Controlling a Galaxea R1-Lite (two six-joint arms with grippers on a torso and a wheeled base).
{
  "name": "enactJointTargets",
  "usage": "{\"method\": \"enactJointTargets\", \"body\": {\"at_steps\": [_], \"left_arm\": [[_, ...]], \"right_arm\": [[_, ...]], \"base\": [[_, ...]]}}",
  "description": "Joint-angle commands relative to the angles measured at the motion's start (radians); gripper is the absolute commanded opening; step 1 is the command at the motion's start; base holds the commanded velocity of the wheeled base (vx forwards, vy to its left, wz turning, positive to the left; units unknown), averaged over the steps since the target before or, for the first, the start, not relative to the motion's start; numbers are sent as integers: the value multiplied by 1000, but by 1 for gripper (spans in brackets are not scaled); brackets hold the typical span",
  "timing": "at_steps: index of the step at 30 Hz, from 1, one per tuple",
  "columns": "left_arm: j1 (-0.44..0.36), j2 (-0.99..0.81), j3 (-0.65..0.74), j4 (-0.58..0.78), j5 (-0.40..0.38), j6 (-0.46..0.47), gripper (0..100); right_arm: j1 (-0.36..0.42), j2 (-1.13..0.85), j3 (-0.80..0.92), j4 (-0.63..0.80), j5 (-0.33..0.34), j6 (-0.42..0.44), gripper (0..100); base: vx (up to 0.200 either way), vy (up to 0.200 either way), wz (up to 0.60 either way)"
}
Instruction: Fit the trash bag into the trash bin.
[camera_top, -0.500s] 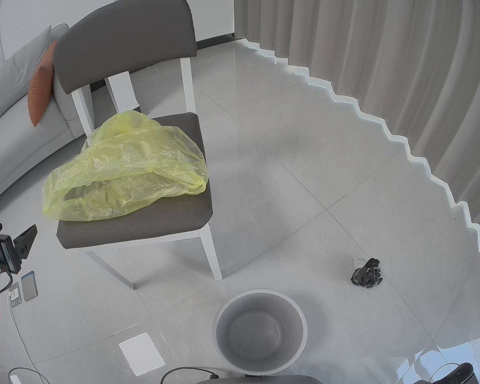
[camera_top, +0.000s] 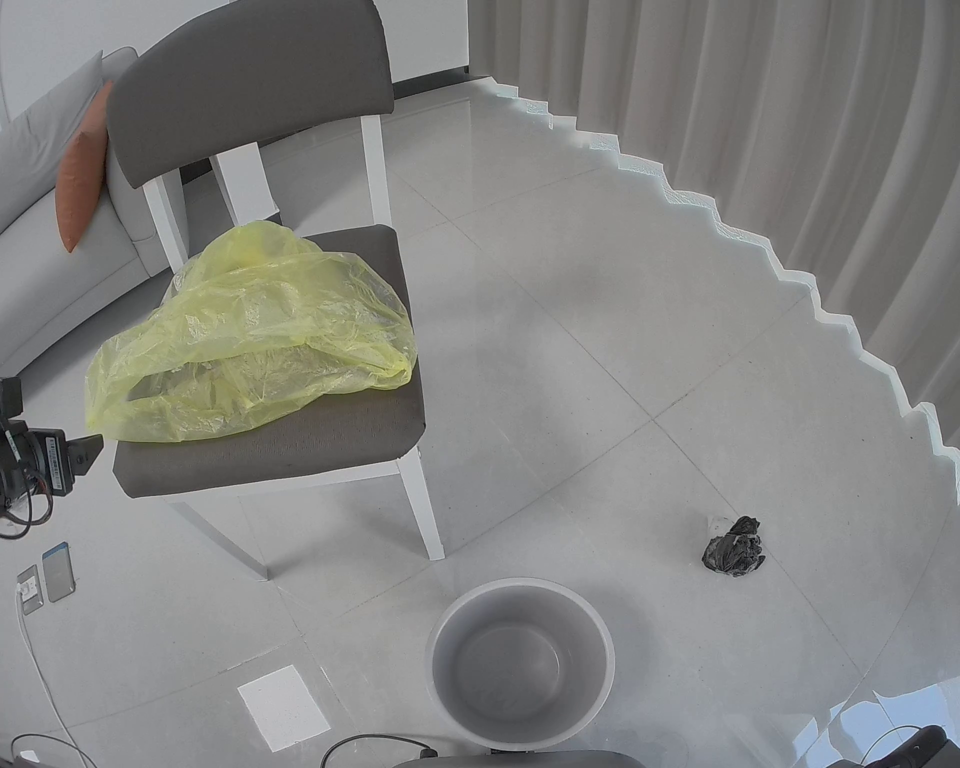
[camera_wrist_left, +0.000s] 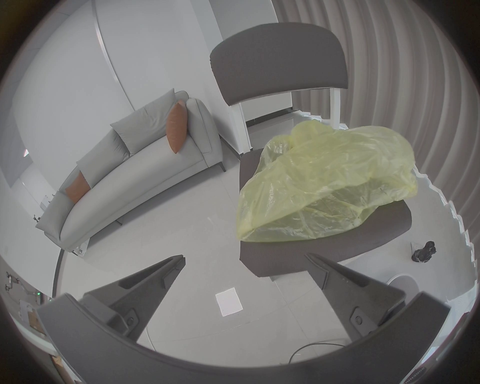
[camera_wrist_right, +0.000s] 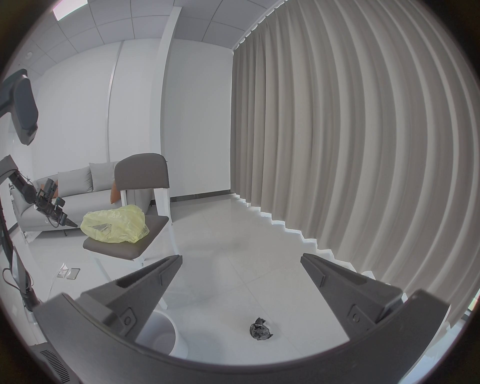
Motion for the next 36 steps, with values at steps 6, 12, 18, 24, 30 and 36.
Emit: {"method": "enactJointTargets", "body": {"at_steps": [6, 12, 18, 24, 30, 36], "left_arm": [[-5, 202, -68, -74, 10, 4, 100], [-1, 297, -54, -251, 16, -5, 100], [-2, 346, -49, -281, 14, -15, 100], [9, 392, -49, -341, 13, -25, 100], [42, 349, -46, -430, -15, -50, 100], [67, 309, -46, -424, -66, -67, 100]], "right_arm": [[3, 21, -15, -1, 42, 4, 100], [3, 10, -19, -2, 43, 12, 100], [3, 6, -41, -1, 45, 31, 100], [2, 6, -47, -1, 43, 31, 100], [-3, 6, -48, -4, 43, 31, 100], [-4, 7, -50, -5, 46, 31, 100]], "base": [[0, 0, 0], [0, 0, 0], [0, 0, 0], [0, 0, 0], [0, 0, 0], [0, 0, 0]]}}
